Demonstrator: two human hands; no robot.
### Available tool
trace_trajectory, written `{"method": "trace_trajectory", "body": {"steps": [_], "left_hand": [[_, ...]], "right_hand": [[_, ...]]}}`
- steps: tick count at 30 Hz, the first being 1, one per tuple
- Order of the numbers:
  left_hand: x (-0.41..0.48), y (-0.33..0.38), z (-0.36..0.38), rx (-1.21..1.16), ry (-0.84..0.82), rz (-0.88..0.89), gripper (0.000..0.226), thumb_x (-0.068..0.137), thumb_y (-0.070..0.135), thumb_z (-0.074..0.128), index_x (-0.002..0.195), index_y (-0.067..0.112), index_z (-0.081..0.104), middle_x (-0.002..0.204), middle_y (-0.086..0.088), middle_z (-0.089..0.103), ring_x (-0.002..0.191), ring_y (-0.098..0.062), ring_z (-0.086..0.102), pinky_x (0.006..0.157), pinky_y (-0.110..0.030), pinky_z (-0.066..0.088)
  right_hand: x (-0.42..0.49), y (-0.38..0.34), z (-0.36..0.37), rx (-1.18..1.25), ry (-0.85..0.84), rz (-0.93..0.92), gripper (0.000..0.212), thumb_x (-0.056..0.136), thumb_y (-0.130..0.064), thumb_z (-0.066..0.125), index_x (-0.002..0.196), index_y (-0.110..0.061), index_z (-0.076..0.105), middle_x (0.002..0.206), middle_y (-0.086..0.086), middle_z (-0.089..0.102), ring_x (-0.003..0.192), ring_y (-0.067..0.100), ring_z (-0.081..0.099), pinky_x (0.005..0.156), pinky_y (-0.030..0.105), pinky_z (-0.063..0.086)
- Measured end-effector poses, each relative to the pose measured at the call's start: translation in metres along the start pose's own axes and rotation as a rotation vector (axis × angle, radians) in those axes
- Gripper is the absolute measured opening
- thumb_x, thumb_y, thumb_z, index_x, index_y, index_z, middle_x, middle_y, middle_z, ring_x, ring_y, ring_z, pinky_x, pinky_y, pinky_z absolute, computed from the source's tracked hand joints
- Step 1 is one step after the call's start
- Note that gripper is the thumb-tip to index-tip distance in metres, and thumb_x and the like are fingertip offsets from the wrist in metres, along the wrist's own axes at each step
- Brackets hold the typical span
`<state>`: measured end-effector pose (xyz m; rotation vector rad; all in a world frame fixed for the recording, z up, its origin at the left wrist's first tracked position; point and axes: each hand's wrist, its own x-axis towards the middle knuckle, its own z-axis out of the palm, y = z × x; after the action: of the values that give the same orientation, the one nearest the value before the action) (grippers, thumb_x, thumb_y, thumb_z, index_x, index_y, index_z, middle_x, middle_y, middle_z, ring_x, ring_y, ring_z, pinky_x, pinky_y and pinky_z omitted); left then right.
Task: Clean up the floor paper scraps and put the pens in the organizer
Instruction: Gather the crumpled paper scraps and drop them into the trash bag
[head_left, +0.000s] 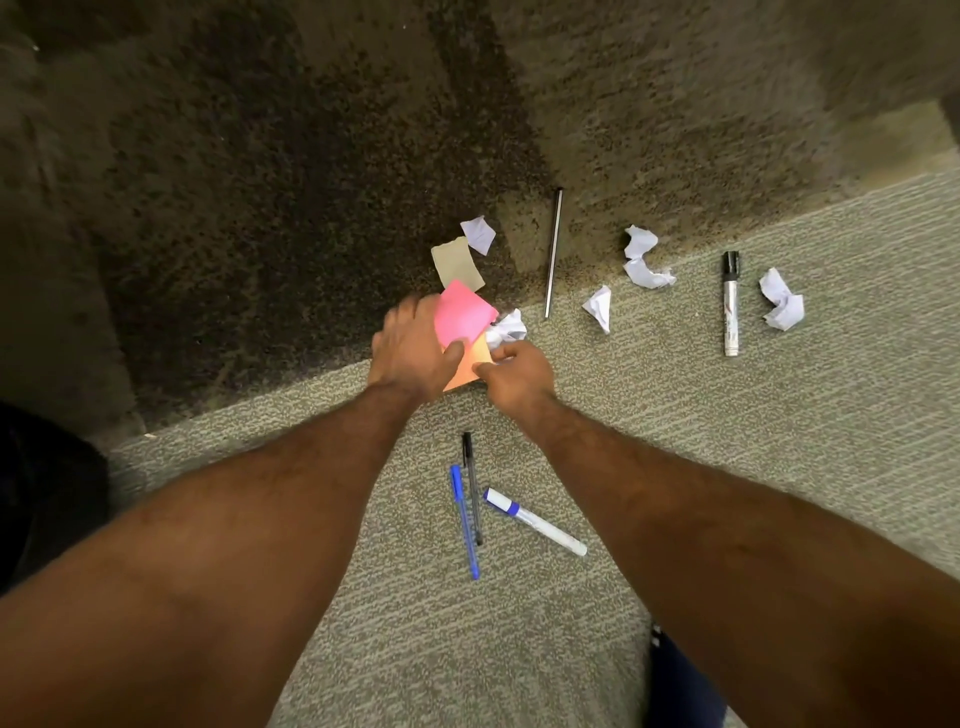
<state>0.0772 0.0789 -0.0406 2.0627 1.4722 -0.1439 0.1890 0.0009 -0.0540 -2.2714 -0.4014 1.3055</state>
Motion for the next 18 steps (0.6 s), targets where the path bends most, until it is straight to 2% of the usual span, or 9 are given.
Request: {"method": "trace_trajectory", "body": {"steps": [2,4,8,10,13,15,18], "left_hand": [[0.001,0.0,0.0,0.014,0.004,0.011,0.065,0.087,0.04,0.062,0.143,0.015,0.039,0.143,-0.01,0.043,0.131,-0.032,0.039,0.102,-0.049,0.039],[0.001,-0.002,0.001,0.032,0.011,0.029,0.065,0.087,0.038,0.064,0.143,0.015,0.039,0.142,-0.009,0.044,0.13,-0.032,0.04,0.101,-0.049,0.04],[0.002,-0.007,0.004,-0.026,0.029,0.05,0.071,0.082,0.032,0.071,0.143,0.017,0.038,0.141,-0.007,0.046,0.13,-0.03,0.04,0.102,-0.049,0.04],[0.002,-0.013,0.003,-0.127,0.032,0.067,0.075,0.078,0.026,0.075,0.143,0.016,0.039,0.138,-0.008,0.049,0.127,-0.03,0.044,0.102,-0.048,0.041],[0.0,-0.021,0.002,-0.32,0.037,0.09,0.072,0.075,0.018,0.076,0.139,0.016,0.043,0.129,-0.007,0.052,0.116,-0.022,0.052,0.096,-0.042,0.048],[-0.002,-0.024,-0.002,-0.457,0.057,0.054,0.065,0.076,0.013,0.077,0.134,0.016,0.048,0.118,-0.004,0.057,0.105,-0.018,0.058,0.087,-0.036,0.053],[-0.001,-0.035,-0.01,-0.557,0.123,-0.017,0.057,0.076,0.004,0.075,0.128,0.014,0.053,0.104,0.0,0.059,0.09,-0.012,0.06,0.079,-0.026,0.054]], "right_hand": [[0.0,-0.001,0.0,-0.005,-0.012,0.003,0.016,0.079,-0.02,0.077,0.091,-0.011,0.071,0.09,0.007,0.074,0.079,0.025,0.069,0.068,0.033,0.055],[-0.001,0.0,-0.002,-0.014,-0.015,-0.033,0.012,0.082,-0.017,0.075,0.091,-0.011,0.071,0.089,0.01,0.074,0.081,0.029,0.071,0.074,0.042,0.06],[-0.004,-0.001,-0.005,-0.044,-0.037,-0.165,0.007,0.088,-0.013,0.068,0.092,-0.017,0.064,0.087,0.01,0.071,0.079,0.031,0.071,0.075,0.051,0.059],[-0.005,-0.001,-0.007,0.002,-0.027,-0.192,0.017,0.089,-0.009,0.065,0.083,-0.023,0.059,0.084,0.008,0.069,0.075,0.032,0.072,0.071,0.053,0.059],[-0.007,-0.003,-0.006,0.093,-0.044,-0.22,0.017,0.091,-0.002,0.058,0.095,-0.019,0.059,0.095,0.013,0.069,0.075,0.031,0.074,0.073,0.053,0.06],[-0.009,-0.004,-0.003,0.114,-0.079,-0.227,0.026,0.089,0.002,0.056,0.106,-0.018,0.059,0.1,0.015,0.068,0.076,0.03,0.074,0.077,0.052,0.06],[-0.014,-0.008,0.004,0.148,-0.107,-0.211,0.026,0.09,0.004,0.056,0.105,-0.017,0.058,0.095,0.01,0.067,0.075,0.028,0.074,0.074,0.046,0.061]]}}
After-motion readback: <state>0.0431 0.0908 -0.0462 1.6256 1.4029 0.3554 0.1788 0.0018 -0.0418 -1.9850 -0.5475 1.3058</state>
